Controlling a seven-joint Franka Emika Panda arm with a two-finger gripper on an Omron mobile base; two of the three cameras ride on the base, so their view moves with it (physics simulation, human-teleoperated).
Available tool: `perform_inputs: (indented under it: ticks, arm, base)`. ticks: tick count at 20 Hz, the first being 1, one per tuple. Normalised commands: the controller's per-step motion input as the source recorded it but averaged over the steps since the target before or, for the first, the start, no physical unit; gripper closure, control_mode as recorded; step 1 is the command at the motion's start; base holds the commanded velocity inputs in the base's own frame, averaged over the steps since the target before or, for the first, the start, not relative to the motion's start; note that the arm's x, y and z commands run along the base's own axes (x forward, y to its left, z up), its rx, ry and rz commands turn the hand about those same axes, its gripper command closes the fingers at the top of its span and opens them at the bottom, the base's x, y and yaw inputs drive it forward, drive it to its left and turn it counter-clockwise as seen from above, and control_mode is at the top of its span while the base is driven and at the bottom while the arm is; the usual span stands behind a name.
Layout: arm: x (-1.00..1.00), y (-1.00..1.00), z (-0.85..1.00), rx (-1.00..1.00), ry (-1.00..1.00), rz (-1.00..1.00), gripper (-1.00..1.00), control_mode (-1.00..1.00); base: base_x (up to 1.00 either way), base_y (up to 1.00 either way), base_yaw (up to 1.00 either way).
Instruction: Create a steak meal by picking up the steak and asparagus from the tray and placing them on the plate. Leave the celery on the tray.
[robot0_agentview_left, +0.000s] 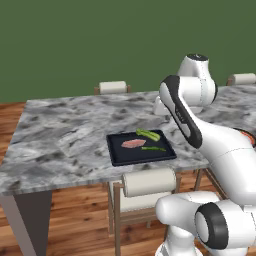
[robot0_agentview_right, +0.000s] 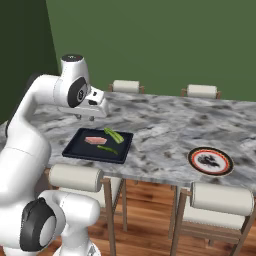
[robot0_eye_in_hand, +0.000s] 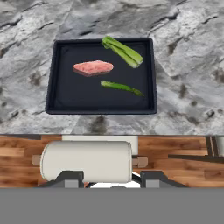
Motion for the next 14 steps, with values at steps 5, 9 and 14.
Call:
perform_inputs:
  ticks: [5, 9, 14]
  arm:
    - [-0.25, 0.00, -0.02, 0.00, 0.00, 0.00, -1.00, -1.00]
    - [-0.53, 0.00, -0.16, 0.00, 0.00, 0.00, -1.00, -1.00]
    - [-0.31, 0.03, -0.31, 0.00, 0.00, 0.00, -1.00, -1.00]
  base:
    - [0.00, 0.00, 0.00]
    - [0.00, 0.00, 0.00]
    - [0.00, 0.00, 0.00]
